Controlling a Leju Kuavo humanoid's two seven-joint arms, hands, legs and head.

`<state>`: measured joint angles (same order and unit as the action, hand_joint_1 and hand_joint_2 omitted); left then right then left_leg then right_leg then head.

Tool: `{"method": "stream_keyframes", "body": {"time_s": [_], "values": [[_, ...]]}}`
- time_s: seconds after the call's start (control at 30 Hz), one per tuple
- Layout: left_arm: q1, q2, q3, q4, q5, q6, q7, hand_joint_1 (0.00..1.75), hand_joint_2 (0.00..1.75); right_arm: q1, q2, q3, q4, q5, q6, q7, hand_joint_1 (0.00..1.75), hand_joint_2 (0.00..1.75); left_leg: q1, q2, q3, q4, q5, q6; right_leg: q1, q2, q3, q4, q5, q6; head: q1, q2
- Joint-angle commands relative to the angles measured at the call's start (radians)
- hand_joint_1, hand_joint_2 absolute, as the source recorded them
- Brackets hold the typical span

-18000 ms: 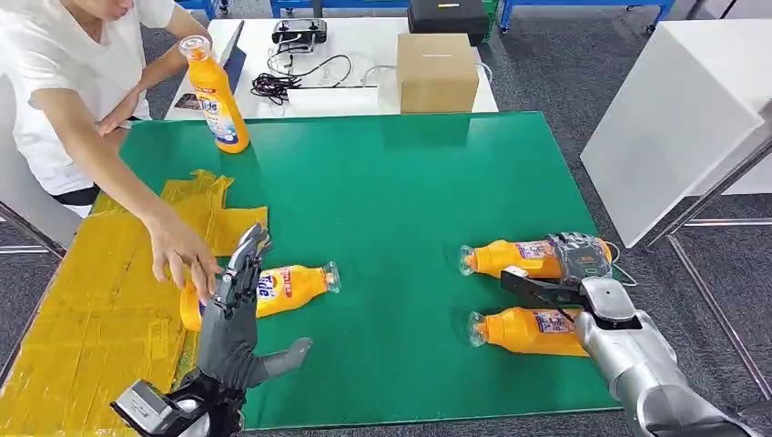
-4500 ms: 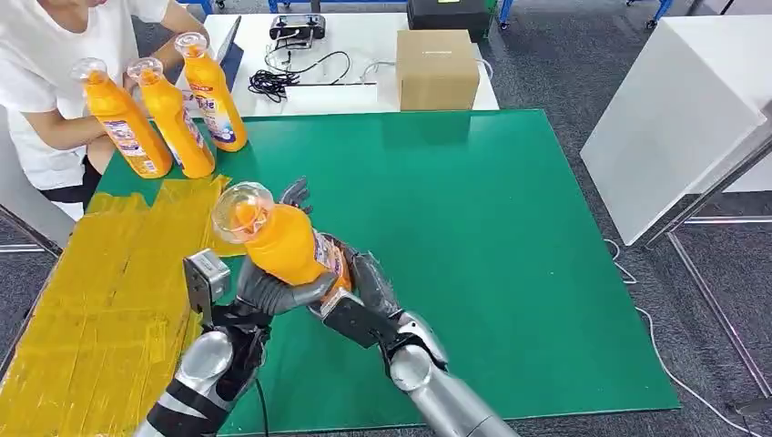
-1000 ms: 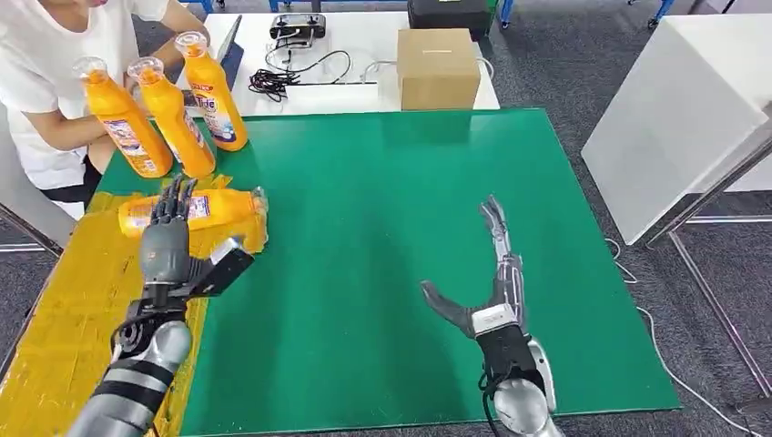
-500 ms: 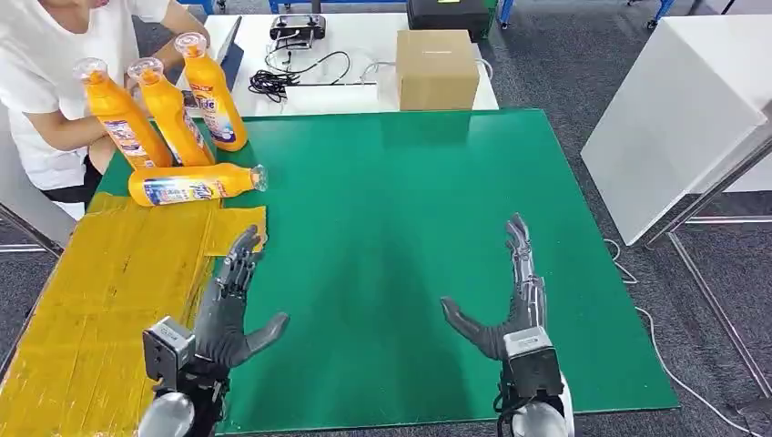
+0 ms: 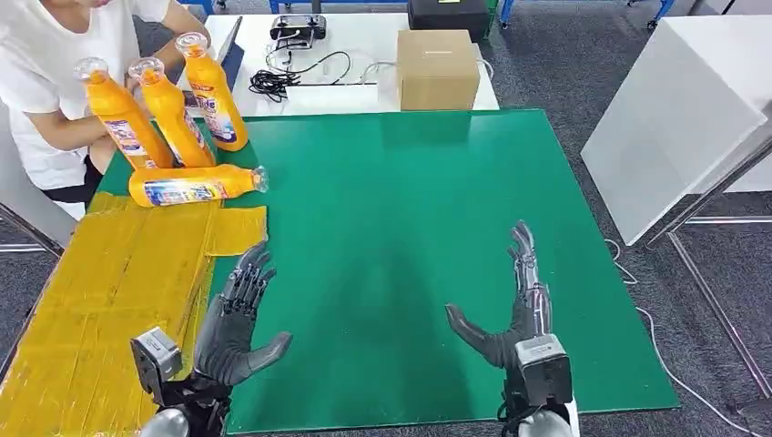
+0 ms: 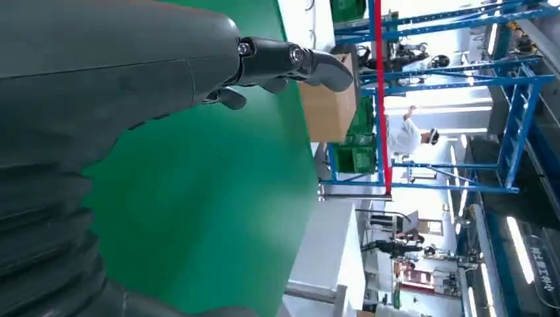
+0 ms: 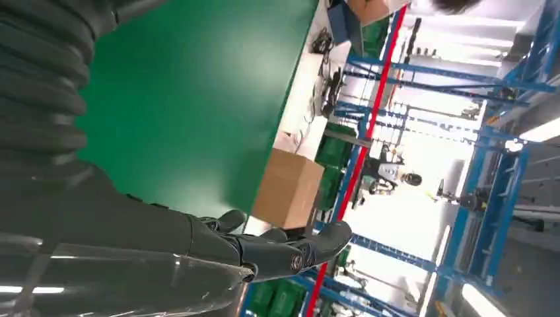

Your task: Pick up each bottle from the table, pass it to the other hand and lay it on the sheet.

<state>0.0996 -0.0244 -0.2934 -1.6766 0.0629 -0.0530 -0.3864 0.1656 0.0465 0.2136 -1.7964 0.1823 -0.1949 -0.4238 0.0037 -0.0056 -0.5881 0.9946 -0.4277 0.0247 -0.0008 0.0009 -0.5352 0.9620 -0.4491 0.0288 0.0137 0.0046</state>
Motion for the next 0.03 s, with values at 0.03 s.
{"method": "stream_keyframes", "body": {"time_s": [0.03], "values": [[-0.009,-0.002,-0.014,0.011,-0.028,0.032,0.005,0.0,1.75,0.0,-0.016,-0.011,0.008,-0.028,0.023,-0.003,0.0,1.75,0.0,0.0,0.002,-0.001,-0.001,0.0,0.0,-0.001,0.002,-0.001,-0.001,0.0,0.0,0.0]]}}
